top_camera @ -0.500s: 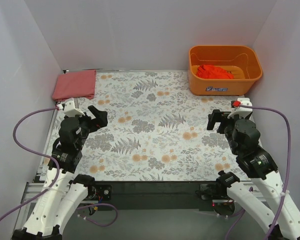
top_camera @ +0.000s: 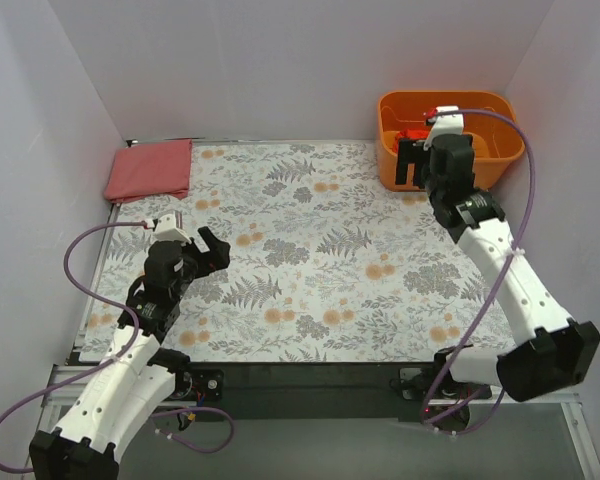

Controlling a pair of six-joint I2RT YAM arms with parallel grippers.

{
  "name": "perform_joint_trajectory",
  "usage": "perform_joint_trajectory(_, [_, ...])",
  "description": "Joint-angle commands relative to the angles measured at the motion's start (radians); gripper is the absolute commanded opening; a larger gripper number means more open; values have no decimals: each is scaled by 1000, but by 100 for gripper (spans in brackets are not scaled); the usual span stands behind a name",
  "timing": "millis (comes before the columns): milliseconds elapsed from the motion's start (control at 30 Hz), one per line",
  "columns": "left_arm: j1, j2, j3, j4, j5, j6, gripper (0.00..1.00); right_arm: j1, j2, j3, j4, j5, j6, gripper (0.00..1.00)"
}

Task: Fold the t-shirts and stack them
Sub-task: Grab the tshirt from the pile

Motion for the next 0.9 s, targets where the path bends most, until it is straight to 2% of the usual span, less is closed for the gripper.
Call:
perform_joint_trajectory(0, [-20,11,-18,41,6,11,87,-122,117,138,71,-115,-24,98])
perform_joint_trajectory(267, [-34,56,-15,41,8,27,87,-279,531,434,75,-257,-74,92])
perform_joint_trajectory(400, [-35,81,-10,40,23,31,87,-317,730,654,49,-323,-74,92])
perform_joint_trajectory(533, [-34,106,-10,39,28,33,87,-334,937,806,23,-339,-105,92])
perform_joint_trajectory(867, [-35,166,-7,39,34,31,87,-371,1217,968,22,-382,-125,92])
